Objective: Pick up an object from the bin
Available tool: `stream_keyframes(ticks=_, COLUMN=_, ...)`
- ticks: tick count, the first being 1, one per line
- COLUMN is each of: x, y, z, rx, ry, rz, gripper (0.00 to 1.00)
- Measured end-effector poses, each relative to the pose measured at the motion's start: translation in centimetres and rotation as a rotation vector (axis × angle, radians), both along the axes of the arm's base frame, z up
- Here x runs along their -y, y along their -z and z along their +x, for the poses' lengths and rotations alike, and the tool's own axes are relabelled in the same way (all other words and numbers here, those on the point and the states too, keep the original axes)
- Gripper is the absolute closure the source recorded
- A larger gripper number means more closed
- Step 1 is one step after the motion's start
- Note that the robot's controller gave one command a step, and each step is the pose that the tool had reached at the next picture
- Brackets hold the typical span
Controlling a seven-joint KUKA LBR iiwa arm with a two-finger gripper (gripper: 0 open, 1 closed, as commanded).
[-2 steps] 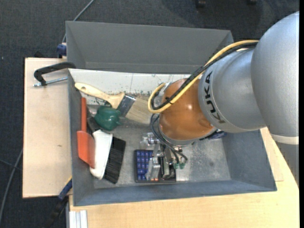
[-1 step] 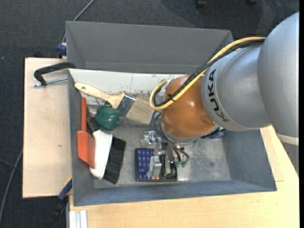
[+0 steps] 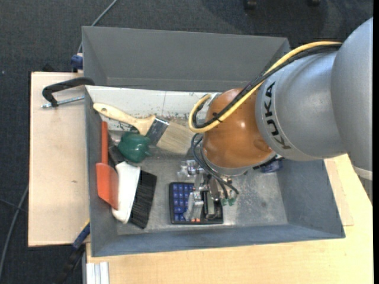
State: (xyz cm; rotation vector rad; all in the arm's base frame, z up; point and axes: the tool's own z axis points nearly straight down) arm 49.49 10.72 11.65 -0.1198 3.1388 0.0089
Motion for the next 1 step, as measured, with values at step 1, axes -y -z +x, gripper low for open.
stream_keyframes(ticks=1, x=-0.03, y=-2.32, z=0.08, rx=0.003, ry=0.000, rz=0.001, gripper=1.00)
